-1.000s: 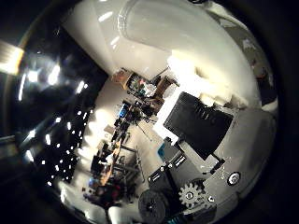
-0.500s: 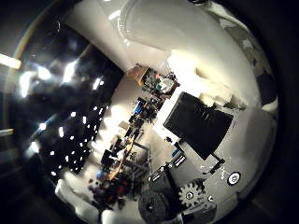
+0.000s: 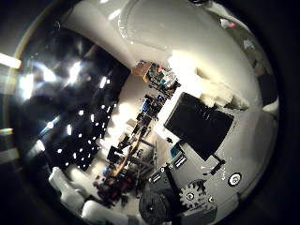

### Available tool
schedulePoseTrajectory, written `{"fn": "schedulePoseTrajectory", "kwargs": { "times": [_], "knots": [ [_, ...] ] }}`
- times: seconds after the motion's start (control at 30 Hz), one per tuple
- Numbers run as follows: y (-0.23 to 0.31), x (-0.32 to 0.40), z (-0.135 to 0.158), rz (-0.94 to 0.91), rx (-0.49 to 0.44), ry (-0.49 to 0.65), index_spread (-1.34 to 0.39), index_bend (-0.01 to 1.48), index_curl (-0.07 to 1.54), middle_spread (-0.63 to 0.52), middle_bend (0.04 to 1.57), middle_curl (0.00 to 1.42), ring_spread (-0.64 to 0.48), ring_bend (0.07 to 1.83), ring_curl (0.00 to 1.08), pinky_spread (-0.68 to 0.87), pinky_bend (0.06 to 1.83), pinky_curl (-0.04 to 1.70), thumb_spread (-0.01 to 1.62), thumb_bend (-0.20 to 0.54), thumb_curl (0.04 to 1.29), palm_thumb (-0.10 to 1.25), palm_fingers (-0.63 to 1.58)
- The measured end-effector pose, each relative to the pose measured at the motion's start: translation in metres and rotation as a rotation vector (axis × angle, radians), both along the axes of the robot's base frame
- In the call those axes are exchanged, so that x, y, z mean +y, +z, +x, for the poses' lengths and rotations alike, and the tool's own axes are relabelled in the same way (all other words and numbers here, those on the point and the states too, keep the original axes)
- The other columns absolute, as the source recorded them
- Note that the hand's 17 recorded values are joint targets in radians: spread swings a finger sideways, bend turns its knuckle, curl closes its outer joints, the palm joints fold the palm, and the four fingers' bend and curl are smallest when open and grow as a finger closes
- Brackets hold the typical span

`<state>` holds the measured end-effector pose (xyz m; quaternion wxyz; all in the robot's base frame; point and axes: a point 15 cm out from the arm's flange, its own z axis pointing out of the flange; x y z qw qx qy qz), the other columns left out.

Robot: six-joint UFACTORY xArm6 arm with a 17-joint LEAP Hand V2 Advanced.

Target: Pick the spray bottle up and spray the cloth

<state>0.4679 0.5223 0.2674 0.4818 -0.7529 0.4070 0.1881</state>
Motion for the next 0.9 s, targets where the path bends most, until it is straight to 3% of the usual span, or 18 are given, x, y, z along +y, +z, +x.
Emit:
{"fn": "schedulePoseTrajectory", "kwargs": {
  "times": [0.2, 0.27, 0.37, 0.43, 0.53, 0.7, 0.9],
  "knots": [
    [0.006, -0.001, 0.002, 0.005, -0.010, 0.000, -0.37, 0.93, 0.61, -0.21, 1.23, 0.61, -0.24, 1.36, 0.50, -0.51, 1.10, 0.50, 0.76, -0.053, 0.86, 0.68, 1.20],
    [0.008, -0.001, 0.001, 0.007, -0.012, 0.000, -0.41, 0.83, 0.59, -0.23, 1.20, 0.59, -0.27, 1.32, 0.48, -0.57, 1.03, 0.46, 0.79, -0.052, 0.80, 0.62, 1.15],
    [0.011, -0.002, -0.002, 0.005, -0.018, 0.006, -0.51, 0.67, 0.54, -0.30, 1.02, 0.52, -0.36, 1.20, 0.43, -0.57, 1.02, 0.43, 0.92, -0.047, 0.68, 0.52, 1.02],
    [0.012, -0.002, -0.002, 0.003, -0.022, 0.009, -0.57, 0.60, 0.52, -0.36, 0.82, 0.45, -0.37, 1.15, 0.40, -0.48, 1.05, 0.45, 0.99, -0.043, 0.59, 0.46, 0.85],
    [0.015, 0.000, -0.004, 0.004, -0.027, 0.014, -0.61, 0.54, 0.49, -0.38, 0.66, 0.40, -0.34, 1.07, 0.35, -0.32, 1.09, 0.45, 1.02, -0.037, 0.52, 0.42, 0.66],
    [0.022, -0.002, -0.007, -0.008, -0.050, 0.030, -0.57, 0.46, 0.45, -0.31, 0.51, 0.36, -0.18, 0.92, 0.28, 0.01, 1.21, 0.47, 1.00, -0.037, 0.44, 0.38, 0.43],
    [0.029, -0.002, -0.014, -0.036, -0.071, 0.070, -0.51, 0.42, 0.43, -0.20, 0.43, 0.34, 0.02, 0.81, 0.21, 0.33, 1.20, 0.43, 0.97, -0.033, 0.39, 0.36, 0.37]
  ]
}}
